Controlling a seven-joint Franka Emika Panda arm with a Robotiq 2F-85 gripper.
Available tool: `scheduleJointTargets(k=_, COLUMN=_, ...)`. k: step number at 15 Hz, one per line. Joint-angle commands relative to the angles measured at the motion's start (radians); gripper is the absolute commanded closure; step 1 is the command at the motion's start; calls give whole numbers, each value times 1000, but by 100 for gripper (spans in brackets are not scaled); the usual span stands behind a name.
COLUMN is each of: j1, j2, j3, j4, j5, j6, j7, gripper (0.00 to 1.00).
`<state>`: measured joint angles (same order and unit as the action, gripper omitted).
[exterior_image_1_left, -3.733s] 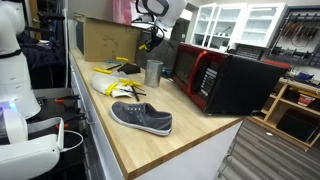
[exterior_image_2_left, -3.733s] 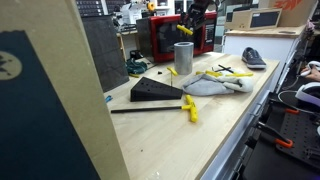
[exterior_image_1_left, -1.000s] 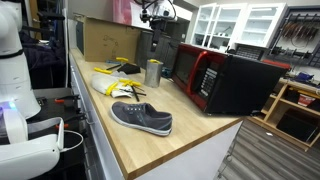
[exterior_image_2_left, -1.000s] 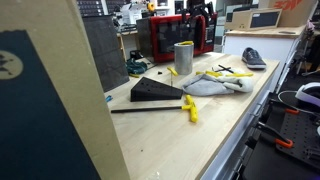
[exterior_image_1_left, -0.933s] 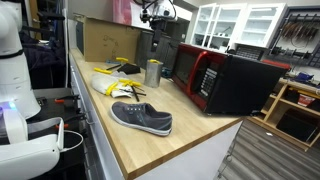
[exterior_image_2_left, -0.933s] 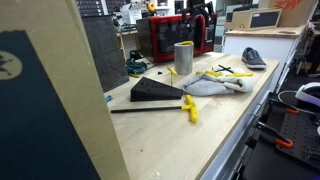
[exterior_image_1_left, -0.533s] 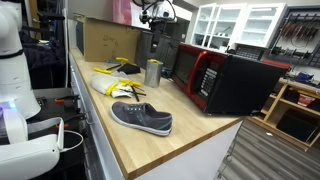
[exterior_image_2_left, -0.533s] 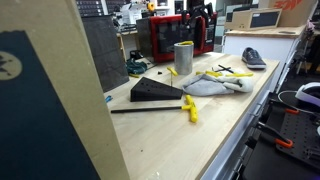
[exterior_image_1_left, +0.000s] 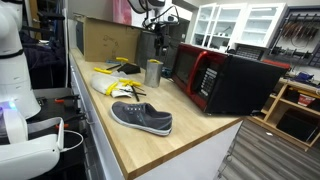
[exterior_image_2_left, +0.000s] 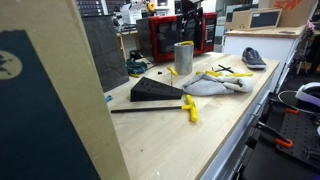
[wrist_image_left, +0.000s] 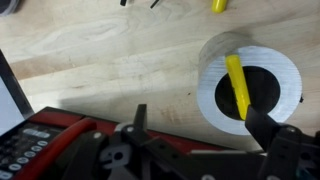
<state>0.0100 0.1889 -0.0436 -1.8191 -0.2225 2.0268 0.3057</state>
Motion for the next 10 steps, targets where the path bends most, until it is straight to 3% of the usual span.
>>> scheduleJointTargets(k=1, j1=-4, j2=37, j3=15, j4=0, j5=26, j6=77, j7=-121, gripper=0)
scheduleJointTargets(k=6, j1=-16, j2=94, j3=28, j4=24, j5=101, j6=79, j7=-265, gripper=0)
scheduleJointTargets(k=7, j1=-20, j2=104, j3=28, j4=34, j5=117, j6=57, j7=-288, gripper=24)
scheduleJointTargets(k=9, j1=-26, j2=119, j3=23, j4=57, j5=138, j6=6, j7=-308, gripper=32)
scheduleJointTargets(k=10, j1=-29, j2=126, j3=21, j4=64, j5=145, j6=-22, j7=-314, gripper=42)
